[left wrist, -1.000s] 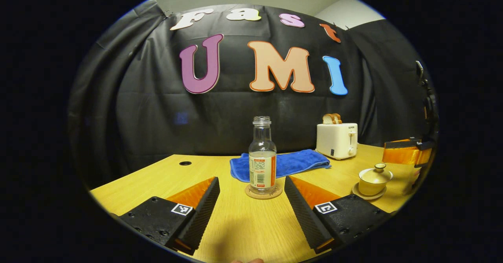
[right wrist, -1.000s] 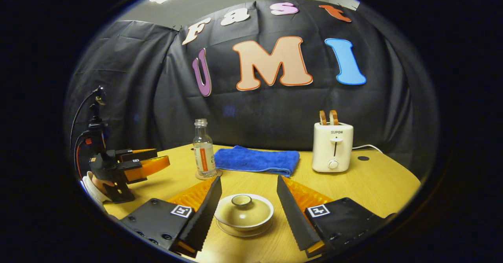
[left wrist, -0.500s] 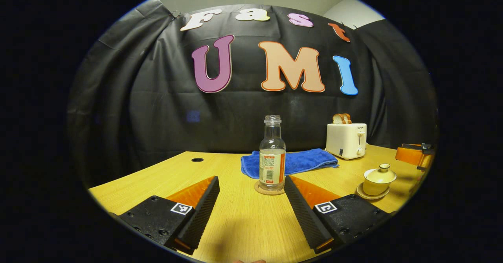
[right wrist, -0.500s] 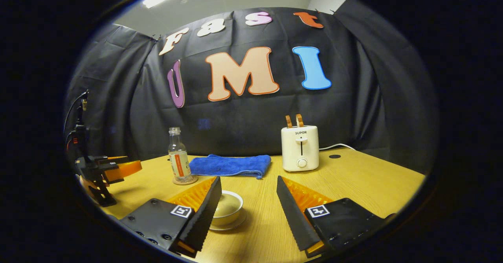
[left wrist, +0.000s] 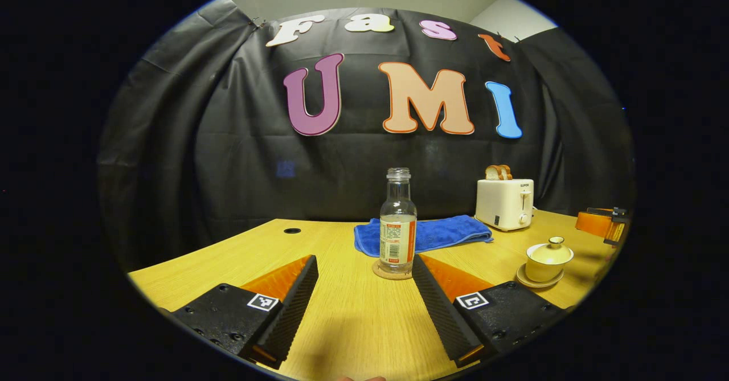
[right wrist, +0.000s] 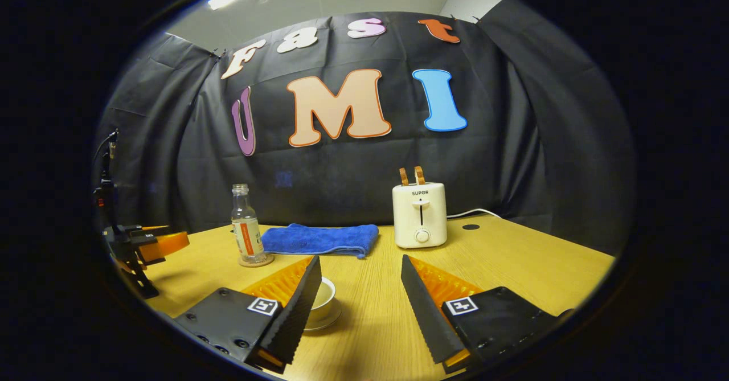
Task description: Open the teacup lid with one hand, grasp the water bottle and pour water into the teacup with the other hand; after pouring, place the water bottle on the coaster and then close the teacup lid.
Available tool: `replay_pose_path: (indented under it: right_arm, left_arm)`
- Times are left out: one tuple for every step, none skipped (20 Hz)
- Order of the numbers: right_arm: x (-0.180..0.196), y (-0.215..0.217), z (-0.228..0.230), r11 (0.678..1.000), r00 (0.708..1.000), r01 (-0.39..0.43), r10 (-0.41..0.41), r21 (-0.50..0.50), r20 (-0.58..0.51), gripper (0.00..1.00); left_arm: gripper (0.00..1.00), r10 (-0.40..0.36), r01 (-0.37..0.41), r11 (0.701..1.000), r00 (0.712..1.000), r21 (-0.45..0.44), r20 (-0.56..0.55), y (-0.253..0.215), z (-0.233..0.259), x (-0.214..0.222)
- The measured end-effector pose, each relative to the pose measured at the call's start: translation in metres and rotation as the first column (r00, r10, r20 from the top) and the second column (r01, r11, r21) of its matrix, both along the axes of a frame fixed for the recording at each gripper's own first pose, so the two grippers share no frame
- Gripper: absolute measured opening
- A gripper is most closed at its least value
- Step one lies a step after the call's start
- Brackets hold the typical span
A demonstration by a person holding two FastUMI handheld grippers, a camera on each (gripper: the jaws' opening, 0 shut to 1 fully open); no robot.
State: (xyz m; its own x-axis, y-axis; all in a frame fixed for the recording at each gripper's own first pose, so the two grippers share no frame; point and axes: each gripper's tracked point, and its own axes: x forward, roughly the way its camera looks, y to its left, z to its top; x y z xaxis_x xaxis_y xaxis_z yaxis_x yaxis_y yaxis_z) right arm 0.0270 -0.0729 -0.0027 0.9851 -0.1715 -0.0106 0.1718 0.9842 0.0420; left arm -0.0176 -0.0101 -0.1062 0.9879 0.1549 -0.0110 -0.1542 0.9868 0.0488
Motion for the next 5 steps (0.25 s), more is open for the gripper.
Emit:
replay_pose_path:
  right_arm:
    - [-0.0005,-0.0007,0.0003,1.0,1.0,0.007,-0.007,-0.007,0.0,0.9]
    - [-0.0005,-0.0008,-0.0006,1.0,1.0,0.013,-0.014,-0.019,-0.001,0.92]
    - [0.0001,-0.0007,-0.0003,0.999,1.0,0.019,-0.019,-0.031,-0.002,0.9]
    - [-0.0006,-0.002,-0.0002,0.998,0.999,0.033,-0.033,-0.056,-0.002,0.9]
    - [-0.0011,-0.002,-0.0011,0.997,1.0,0.029,-0.03,-0.065,-0.006,0.88]
  left_arm:
    - [0.96,0.001,-0.001,1.0,1.0,0.0,0.001,0.0006,0.0005,-0.0002]
    - [0.97,0.005,-0.005,1.0,1.0,0.0,0.001,0.0008,0.0,0.0]
    - [0.96,0.012,-0.012,1.0,1.0,0.0,0.001,0.0023,-0.0001,-0.0005]
    - [0.96,0.018,-0.018,1.0,1.0,0.001,0.001,0.0038,0.0003,-0.002]
    - [0.96,0.021,-0.021,1.0,1.0,0.001,0.002,0.0039,0.0007,-0.002]
